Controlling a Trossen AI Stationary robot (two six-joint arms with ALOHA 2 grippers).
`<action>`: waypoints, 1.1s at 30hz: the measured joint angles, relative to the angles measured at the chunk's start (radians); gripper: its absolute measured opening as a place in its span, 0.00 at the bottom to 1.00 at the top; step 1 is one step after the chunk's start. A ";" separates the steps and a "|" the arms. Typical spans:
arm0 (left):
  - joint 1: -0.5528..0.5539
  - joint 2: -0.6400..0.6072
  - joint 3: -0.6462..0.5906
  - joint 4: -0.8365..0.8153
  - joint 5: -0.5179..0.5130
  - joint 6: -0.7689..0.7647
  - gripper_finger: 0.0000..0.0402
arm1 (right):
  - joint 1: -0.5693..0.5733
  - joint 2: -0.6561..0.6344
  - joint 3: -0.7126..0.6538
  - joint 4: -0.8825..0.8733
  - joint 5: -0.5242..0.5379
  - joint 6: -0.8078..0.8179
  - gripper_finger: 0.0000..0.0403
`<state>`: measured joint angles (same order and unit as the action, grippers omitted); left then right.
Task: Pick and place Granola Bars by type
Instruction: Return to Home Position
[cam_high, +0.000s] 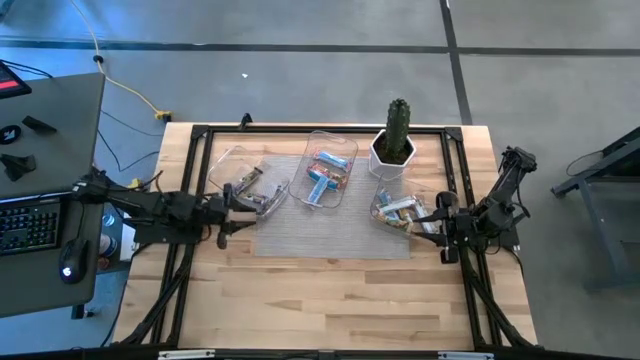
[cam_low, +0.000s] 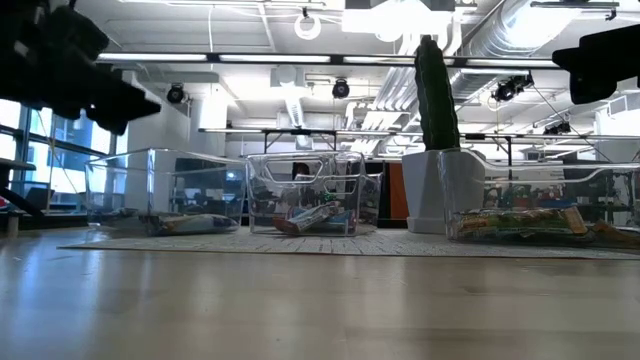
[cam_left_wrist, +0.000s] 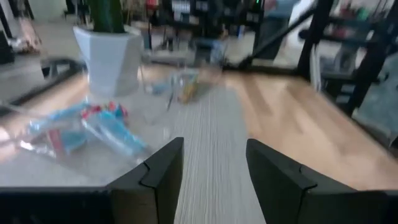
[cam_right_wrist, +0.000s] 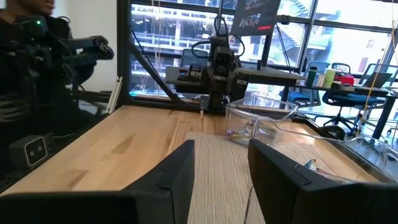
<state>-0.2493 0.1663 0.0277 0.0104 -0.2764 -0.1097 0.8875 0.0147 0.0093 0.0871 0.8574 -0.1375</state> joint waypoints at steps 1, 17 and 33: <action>0.000 -0.025 0.000 0.000 0.000 0.000 0.42 | 0.000 0.000 0.000 0.000 0.000 0.000 0.33; 0.000 -0.160 0.003 -0.006 -0.003 0.000 0.42 | 0.000 0.000 0.000 0.000 0.000 0.001 0.33; 0.000 -0.160 0.004 -0.009 -0.003 0.000 0.42 | 0.000 0.000 0.000 0.000 0.000 0.001 0.33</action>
<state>-0.2489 0.0067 0.0315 0.0017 -0.2798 -0.1097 0.8879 0.0147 0.0090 0.0872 0.8577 -0.1370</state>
